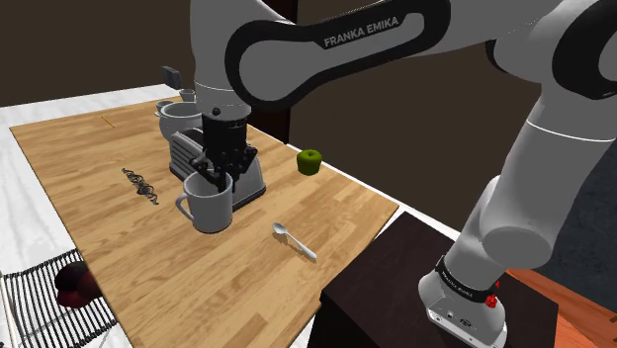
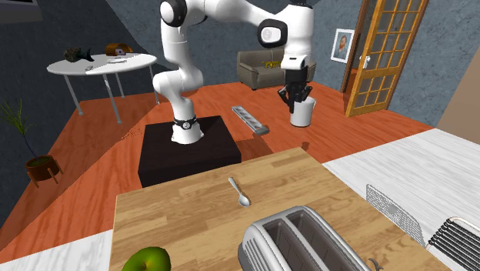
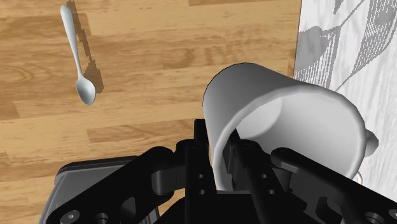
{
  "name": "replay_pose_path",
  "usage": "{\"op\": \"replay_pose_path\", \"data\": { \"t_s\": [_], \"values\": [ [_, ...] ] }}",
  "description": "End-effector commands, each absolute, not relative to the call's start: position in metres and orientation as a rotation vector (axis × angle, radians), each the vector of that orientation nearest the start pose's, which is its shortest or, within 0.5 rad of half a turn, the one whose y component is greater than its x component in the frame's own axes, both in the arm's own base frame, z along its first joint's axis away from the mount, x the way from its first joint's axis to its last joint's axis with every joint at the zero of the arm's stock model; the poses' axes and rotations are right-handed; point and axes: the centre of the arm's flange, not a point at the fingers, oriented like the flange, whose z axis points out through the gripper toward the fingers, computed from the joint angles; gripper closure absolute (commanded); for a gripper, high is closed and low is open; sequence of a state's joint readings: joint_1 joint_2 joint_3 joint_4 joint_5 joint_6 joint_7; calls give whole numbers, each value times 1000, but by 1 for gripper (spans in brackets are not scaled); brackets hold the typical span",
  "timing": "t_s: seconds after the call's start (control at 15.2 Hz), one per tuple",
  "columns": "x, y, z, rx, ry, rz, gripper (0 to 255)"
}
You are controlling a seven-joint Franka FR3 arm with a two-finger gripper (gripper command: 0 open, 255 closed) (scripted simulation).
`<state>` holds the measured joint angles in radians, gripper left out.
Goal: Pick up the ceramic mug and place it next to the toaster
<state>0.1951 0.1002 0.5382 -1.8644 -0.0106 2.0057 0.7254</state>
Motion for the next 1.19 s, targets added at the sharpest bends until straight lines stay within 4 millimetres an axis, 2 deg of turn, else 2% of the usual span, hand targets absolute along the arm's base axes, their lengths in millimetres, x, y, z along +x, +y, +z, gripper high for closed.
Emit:
{"op": "replay_pose_path", "data": {
  "t_s": [0.0, 1.12],
  "values": [
    [456, 370, 474, -3074, -13, -21, 255],
    [569, 176, 474, -3074, -13, -21, 255]
  ]
}}
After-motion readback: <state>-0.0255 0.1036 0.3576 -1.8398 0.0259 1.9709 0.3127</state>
